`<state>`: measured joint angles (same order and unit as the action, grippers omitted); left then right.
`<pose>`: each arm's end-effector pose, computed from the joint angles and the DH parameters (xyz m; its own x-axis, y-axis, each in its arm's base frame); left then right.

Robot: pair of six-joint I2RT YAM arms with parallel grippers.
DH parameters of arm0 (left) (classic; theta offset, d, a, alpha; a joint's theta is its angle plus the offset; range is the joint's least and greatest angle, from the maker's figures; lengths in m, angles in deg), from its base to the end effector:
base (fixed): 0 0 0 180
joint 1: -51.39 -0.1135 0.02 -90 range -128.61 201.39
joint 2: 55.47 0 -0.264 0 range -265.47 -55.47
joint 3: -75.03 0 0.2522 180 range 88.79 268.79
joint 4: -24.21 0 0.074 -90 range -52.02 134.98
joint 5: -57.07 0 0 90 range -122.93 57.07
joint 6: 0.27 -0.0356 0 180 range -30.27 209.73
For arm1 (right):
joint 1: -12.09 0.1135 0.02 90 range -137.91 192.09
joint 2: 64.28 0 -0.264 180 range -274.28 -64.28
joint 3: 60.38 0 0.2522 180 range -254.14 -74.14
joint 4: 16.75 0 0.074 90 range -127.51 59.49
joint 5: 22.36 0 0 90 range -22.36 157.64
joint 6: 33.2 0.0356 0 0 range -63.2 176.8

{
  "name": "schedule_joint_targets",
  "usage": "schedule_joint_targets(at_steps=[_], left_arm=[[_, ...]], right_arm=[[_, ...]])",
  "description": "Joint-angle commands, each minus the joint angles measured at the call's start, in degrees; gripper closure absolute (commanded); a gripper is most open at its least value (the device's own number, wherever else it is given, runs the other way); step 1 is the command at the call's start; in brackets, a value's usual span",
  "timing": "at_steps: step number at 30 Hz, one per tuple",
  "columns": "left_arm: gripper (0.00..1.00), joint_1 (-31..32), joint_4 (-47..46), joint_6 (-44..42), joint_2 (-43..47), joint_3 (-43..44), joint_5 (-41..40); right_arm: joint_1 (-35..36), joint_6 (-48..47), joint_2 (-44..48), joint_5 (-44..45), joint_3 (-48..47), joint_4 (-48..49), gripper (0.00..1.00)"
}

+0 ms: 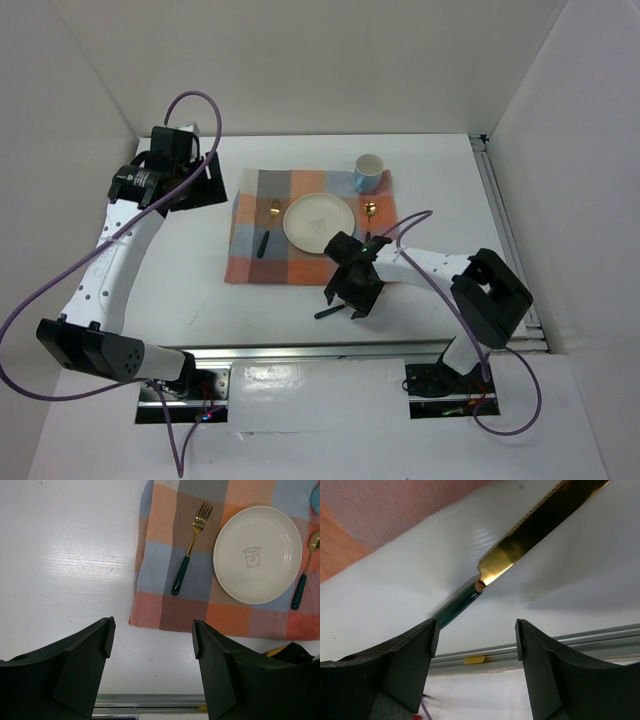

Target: Set the dinner table for one person

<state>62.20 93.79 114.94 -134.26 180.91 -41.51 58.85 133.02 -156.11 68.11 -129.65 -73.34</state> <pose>0.2699 -0.0461 0.4136 -0.6332 -0.3079 -0.7101 -0.2126 0.9514 -0.2229 0.1934 0.2052 0.1730 -0.8667 0.4960 -0.0527 0.4802 0.8583 0.1809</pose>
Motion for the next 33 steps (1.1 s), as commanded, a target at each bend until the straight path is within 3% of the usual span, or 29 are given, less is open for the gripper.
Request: schedule_joint_targets(at_steps=[1, 8, 11, 12, 13, 16, 20, 23, 29, 32, 33], left_arm=[[0.2, 0.3, -1.3, -1.1, 0.8, -0.4, 0.8], [0.2, 0.3, -1.3, -1.7, 0.8, -0.4, 0.3], [0.2, 0.3, -1.3, -1.7, 0.8, -1.0, 0.3], [0.2, 0.3, -1.3, -1.7, 0.8, -1.0, 0.3], [0.2, 0.3, -1.3, -1.7, 0.8, -1.0, 0.3], [0.2, 0.3, -1.3, -1.7, 0.8, -1.0, 0.3], [0.2, 0.8, -1.3, -1.7, 0.8, 0.1, 0.8], [0.2, 0.8, -1.3, -1.7, 0.8, 0.1, 0.8], [0.2, 0.8, -2.4, -1.7, 0.8, -0.7, 0.8], [0.2, 0.8, -2.4, -1.7, 0.2, -0.7, 0.8], [0.2, 0.8, -2.4, -1.7, 0.2, -0.7, 0.3]], right_arm=[[1.9, 7.2, -4.0, 0.6, -4.5, 0.1, 0.26], [1.9, 10.8, -9.6, 0.6, -8.5, -3.5, 0.38], [1.9, 13.9, -9.8, 1.2, -6.9, -4.6, 0.55], [1.9, 15.6, -8.3, 1.2, -5.9, -4.6, 0.6], [1.9, 16.7, -7.3, 1.2, -3.8, -4.6, 0.71], [1.9, 19.9, -2.1, 2.9, -0.6, -5.2, 0.82], [2.5, 22.9, 6.1, 5.9, 1.3, -11.0, 0.9], [3.8, 24.9, 11.6, 9.5, 1.9, -15.5, 0.9], [3.8, 18.1, 15.6, 21.0, -4.1, -24.5, 0.94], [0.9, 5.1, 15.6, 26.0, -7.6, -21.2, 0.94], [-0.6, -7.5, 13.9, 26.0, -10.1, -14.8, 0.94]])
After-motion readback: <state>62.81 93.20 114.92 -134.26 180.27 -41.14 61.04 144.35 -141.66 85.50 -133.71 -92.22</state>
